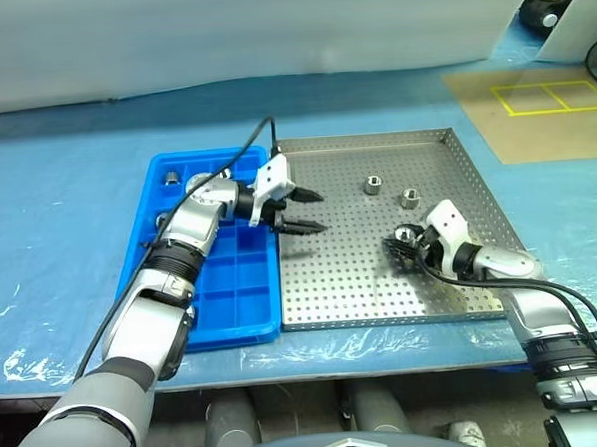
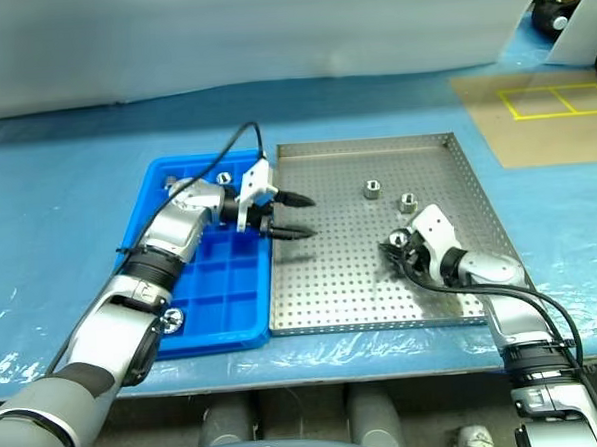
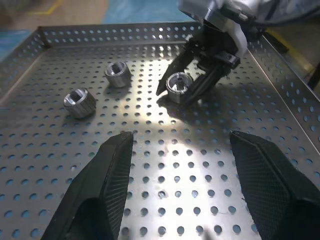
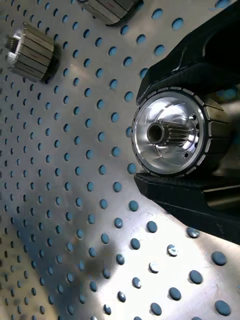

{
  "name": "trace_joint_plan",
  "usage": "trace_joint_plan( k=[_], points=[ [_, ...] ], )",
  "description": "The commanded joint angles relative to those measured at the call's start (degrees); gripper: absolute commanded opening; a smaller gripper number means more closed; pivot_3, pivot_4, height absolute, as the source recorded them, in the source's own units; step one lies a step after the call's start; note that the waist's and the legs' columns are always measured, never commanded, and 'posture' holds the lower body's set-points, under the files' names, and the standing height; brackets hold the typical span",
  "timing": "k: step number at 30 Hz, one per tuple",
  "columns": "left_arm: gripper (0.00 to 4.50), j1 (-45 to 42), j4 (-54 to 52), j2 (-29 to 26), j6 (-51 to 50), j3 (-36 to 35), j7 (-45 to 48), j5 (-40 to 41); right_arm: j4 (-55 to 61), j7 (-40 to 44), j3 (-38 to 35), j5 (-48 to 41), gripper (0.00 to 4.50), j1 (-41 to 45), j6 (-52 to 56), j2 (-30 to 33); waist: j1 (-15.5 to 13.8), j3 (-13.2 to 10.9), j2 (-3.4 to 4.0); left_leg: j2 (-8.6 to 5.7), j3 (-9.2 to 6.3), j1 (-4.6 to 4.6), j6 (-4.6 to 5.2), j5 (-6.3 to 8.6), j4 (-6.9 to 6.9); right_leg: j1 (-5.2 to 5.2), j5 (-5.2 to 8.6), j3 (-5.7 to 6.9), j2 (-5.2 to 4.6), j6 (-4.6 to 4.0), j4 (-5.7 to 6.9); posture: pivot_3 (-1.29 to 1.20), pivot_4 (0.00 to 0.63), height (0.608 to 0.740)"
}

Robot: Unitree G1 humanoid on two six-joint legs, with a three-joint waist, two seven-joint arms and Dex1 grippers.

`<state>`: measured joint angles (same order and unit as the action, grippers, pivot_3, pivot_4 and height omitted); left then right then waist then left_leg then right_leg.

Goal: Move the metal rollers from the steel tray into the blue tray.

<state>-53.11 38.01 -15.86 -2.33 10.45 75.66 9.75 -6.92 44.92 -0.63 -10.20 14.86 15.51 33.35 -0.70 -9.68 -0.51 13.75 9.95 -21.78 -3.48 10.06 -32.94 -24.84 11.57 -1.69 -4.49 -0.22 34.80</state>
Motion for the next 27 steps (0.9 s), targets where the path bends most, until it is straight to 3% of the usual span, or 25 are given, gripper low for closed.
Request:
trace_joint_plan(
  k=[1,7,11,20,27],
  points=[
    [3.24,-5.78,-3.41,-2.82,-5.24,-6.39,-0.65,5.38,3.3,1.08,2.19,-0.47,1.68,6.32,-0.47,-1.7,0.1,-0.03,0.01,0.0,0.0,-0.04,-0.04,-0.02,0.01,-0.1,0.0,-0.02,0.02,0.0,0.05,-0.2,0.15,0.74],
    [3.24,-8.57,-1.6,-10.29,-8.71,-10.06,0.54,6.49,1.01,5.09,8.83,0.25,1.68,16.67,-2.38,-7.17,-0.35,-0.03,0.04,0.05,0.0,0.02,-0.34,-0.21,0.51,-0.25,0.0,0.01,0.14,-0.01,0.02,-0.11,0.15,0.74],
    [3.24,-5.6,-6.4,-17.16,-14.25,-12.11,2.07,8.36,-2.25,8.64,13.63,0.52,1.68,22.65,-4.25,-12.78,-0.65,-0.07,0.02,0.07,-0.02,-0.19,-0.53,-0.34,0.66,-0.47,-0.01,0.1,0.16,-0.01,0.03,-0.02,0.15,0.74],
    [3.24,17.2,-31.17,-30.79,-25.74,-20.04,-2.09,13.74,-16.33,13.44,18.73,2.09,1.68,31.1,-11.96,-23.91,-3.32,-0.1,0.03,0.29,-0.14,-0.37,-0.64,-0.35,0.85,-0.52,0.15,0.62,0.12,-0.26,0.03,0.16,0.15,0.74],
    [3.24,34.54,-48.06,-33.21,-32.67,-28.07,-7.48,20.21,-30.28,14.67,17.6,3.98,1.68,35.45,-18.92,-25.63,-5.45,-0.13,0.01,0.36,-0.44,-0.4,-0.94,-0.52,0.82,-0.39,0.16,0.94,-0.02,-0.28,0.11,0.23,0.15,0.74]
  ],
)
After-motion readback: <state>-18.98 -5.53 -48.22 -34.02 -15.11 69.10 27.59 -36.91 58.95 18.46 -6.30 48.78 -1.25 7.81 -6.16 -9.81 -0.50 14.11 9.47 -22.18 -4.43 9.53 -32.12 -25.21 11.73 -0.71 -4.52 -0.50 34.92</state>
